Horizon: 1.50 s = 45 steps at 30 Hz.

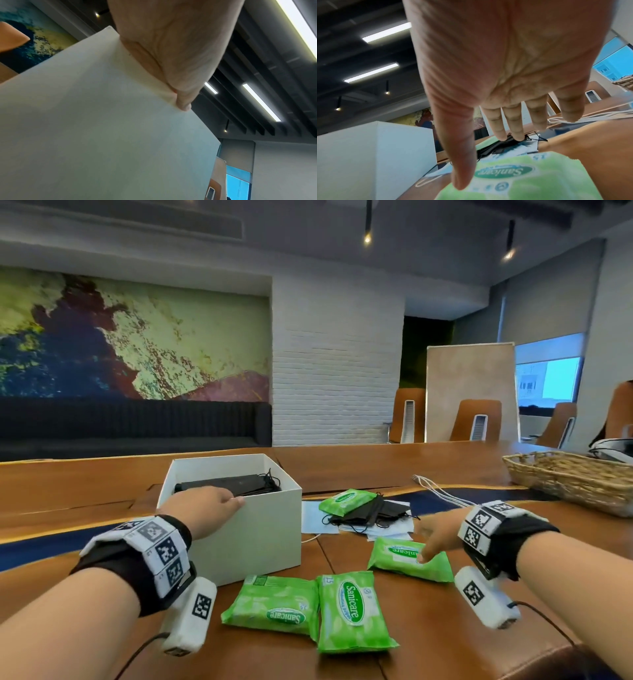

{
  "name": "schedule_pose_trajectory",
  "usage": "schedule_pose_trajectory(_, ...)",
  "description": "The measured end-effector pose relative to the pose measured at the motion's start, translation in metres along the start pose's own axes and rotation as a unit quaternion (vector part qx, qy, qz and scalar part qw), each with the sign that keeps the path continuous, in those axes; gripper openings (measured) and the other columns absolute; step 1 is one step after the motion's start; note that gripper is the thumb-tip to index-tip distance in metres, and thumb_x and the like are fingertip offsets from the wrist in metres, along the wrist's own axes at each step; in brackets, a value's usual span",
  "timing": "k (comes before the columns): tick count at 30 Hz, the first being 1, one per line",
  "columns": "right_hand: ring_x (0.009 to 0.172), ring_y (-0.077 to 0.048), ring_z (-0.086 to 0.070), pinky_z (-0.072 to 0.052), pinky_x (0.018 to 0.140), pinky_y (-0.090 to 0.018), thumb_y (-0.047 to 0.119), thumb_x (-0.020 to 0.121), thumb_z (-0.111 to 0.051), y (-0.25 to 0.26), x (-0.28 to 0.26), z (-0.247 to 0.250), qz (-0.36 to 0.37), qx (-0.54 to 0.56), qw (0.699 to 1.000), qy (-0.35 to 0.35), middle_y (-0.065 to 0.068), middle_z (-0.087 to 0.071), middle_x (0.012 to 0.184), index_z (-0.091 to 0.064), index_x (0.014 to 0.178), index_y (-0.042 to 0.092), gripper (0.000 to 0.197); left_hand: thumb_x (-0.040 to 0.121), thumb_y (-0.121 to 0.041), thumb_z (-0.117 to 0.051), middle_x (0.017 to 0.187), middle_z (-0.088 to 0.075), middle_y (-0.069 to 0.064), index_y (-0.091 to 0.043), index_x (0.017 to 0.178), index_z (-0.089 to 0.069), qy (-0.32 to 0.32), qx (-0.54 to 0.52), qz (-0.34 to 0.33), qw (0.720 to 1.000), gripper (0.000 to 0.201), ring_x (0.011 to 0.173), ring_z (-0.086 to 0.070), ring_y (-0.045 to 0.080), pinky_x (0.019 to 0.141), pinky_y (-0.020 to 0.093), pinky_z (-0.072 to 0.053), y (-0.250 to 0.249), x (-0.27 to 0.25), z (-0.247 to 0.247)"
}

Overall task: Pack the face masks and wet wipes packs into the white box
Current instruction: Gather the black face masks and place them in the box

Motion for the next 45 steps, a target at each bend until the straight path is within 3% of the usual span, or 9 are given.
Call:
schedule_pose_trajectory(9, 0.139, -0.026, -0.031, -0.03, 0.107, -0.033, 0.056, 0.083, -0.06, 0.024, 0.016, -0.013, 0.011, -0.148, 0.989, 0.017, -0.003, -0.024, 0.155, -0.01, 0.151, 0.033, 0.087, 0.092, -0.066, -0.026, 0.093, -0.064, -0.008, -0.03, 0.079, -0.058, -0.027, 0.017, 0.027, 0.999, 0.05, 0.092, -0.058, 0.015, 0.083, 0.032, -0.048, 0.005, 0.007, -0.003)
schedule_pose_trajectory(16, 0.128, -0.02, -0.044, -0.035, 0.103, -0.029, 0.046, 0.075, -0.074, 0.033, 0.009, -0.026, 0.078, -0.119, 0.989, 0.045, 0.006, -0.036, 0.147, -0.021, 0.146, 0.038, 0.088, 0.093, -0.065, -0.025, 0.094, -0.064, -0.007, -0.029, 0.083, -0.061, -0.025, 0.021, 0.016, 0.999, 0.051, 0.092, -0.058, 0.015, 0.085, 0.034, -0.048, 0.004, 0.009, -0.003)
schedule_pose_trajectory(20, 0.114, -0.014, -0.054, -0.042, 0.097, -0.027, 0.047, 0.081, -0.067, 0.037, 0.007, -0.024, 0.114, -0.047, 0.988, 0.094, 0.007, -0.047, 0.139, -0.035, 0.139, 0.034, 0.068, 0.093, -0.065, -0.025, 0.093, -0.064, -0.007, -0.029, 0.086, -0.062, -0.034, 0.024, 0.016, 0.999, 0.052, 0.091, -0.058, 0.014, 0.082, 0.032, -0.048, 0.003, 0.009, -0.003)
schedule_pose_trajectory(25, 0.116, -0.018, -0.055, -0.042, 0.098, -0.029, 0.045, 0.088, -0.06, 0.033, 0.035, 0.024, 0.078, 0.02, 0.997, -0.014, 0.003, -0.052, 0.132, -0.046, 0.133, 0.026, 0.05, 0.094, -0.064, -0.025, 0.086, -0.063, -0.006, -0.027, 0.08, -0.06, -0.036, 0.027, 0.007, 0.999, 0.053, 0.086, -0.058, 0.013, 0.077, 0.031, -0.048, 0.001, 0.007, -0.002)
schedule_pose_trajectory(30, 0.124, -0.021, -0.048, -0.038, 0.104, -0.029, 0.041, 0.087, -0.063, 0.041, 0.086, 0.036, 0.043, 0.031, 0.998, -0.023, 0.0, -0.045, 0.142, -0.033, 0.144, 0.027, 0.066, 0.093, -0.065, -0.025, 0.084, -0.062, -0.008, -0.026, 0.075, -0.057, -0.054, 0.042, 0.01, 0.998, 0.053, 0.087, -0.058, 0.015, 0.074, 0.029, -0.046, 0.0, 0.006, 0.0)
schedule_pose_trajectory(34, 0.112, -0.022, -0.049, -0.039, 0.088, -0.026, 0.043, 0.086, -0.063, 0.054, 0.115, 0.041, 0.041, 0.011, 0.999, -0.013, -0.004, -0.042, 0.144, -0.02, 0.149, 0.03, 0.077, 0.093, -0.065, -0.026, 0.077, -0.058, -0.009, -0.027, 0.072, -0.054, -0.061, 0.031, 0.005, 0.998, 0.052, 0.085, -0.057, 0.014, 0.072, 0.028, -0.047, 0.0, 0.005, -0.001)
schedule_pose_trajectory(38, 0.133, -0.026, -0.038, -0.038, 0.097, -0.03, 0.037, 0.089, -0.062, 0.056, 0.138, 0.025, 0.039, -0.001, 0.999, 0.034, -0.005, -0.029, 0.151, -0.016, 0.151, 0.024, 0.079, 0.093, -0.065, -0.026, 0.072, -0.054, -0.01, -0.028, 0.068, -0.049, -0.068, 0.031, -0.002, 0.997, 0.05, 0.081, -0.057, 0.012, 0.066, 0.026, -0.045, 0.003, 0.008, -0.004)
schedule_pose_trajectory(41, 0.135, -0.029, -0.034, -0.042, 0.087, -0.029, 0.027, 0.09, -0.063, 0.055, 0.148, 0.011, 0.037, 0.021, 0.996, 0.074, -0.01, -0.022, 0.154, -0.015, 0.151, 0.022, 0.078, 0.092, -0.067, -0.027, 0.077, -0.056, -0.009, -0.029, 0.076, -0.051, -0.066, 0.026, -0.001, 0.997, 0.048, 0.088, -0.06, 0.013, 0.073, 0.028, -0.05, 0.005, 0.009, -0.003)
schedule_pose_trajectory(45, 0.105, -0.019, -0.042, -0.041, 0.074, -0.024, 0.026, 0.087, -0.066, 0.054, 0.145, 0.015, 0.04, -0.005, 0.998, 0.054, -0.008, -0.036, 0.145, -0.027, 0.146, 0.022, 0.07, 0.092, -0.066, -0.026, 0.078, -0.059, -0.01, -0.03, 0.073, -0.052, -0.065, 0.027, -0.006, 0.997, 0.049, 0.086, -0.059, 0.013, 0.07, 0.027, -0.047, 0.003, 0.009, -0.003)
Point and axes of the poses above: each hand's wrist, its own x-axis towards the middle knuckle, its own z-axis out of the back of the hand, y = z × x, the point moved 8 cm from there along x, towards the middle knuckle
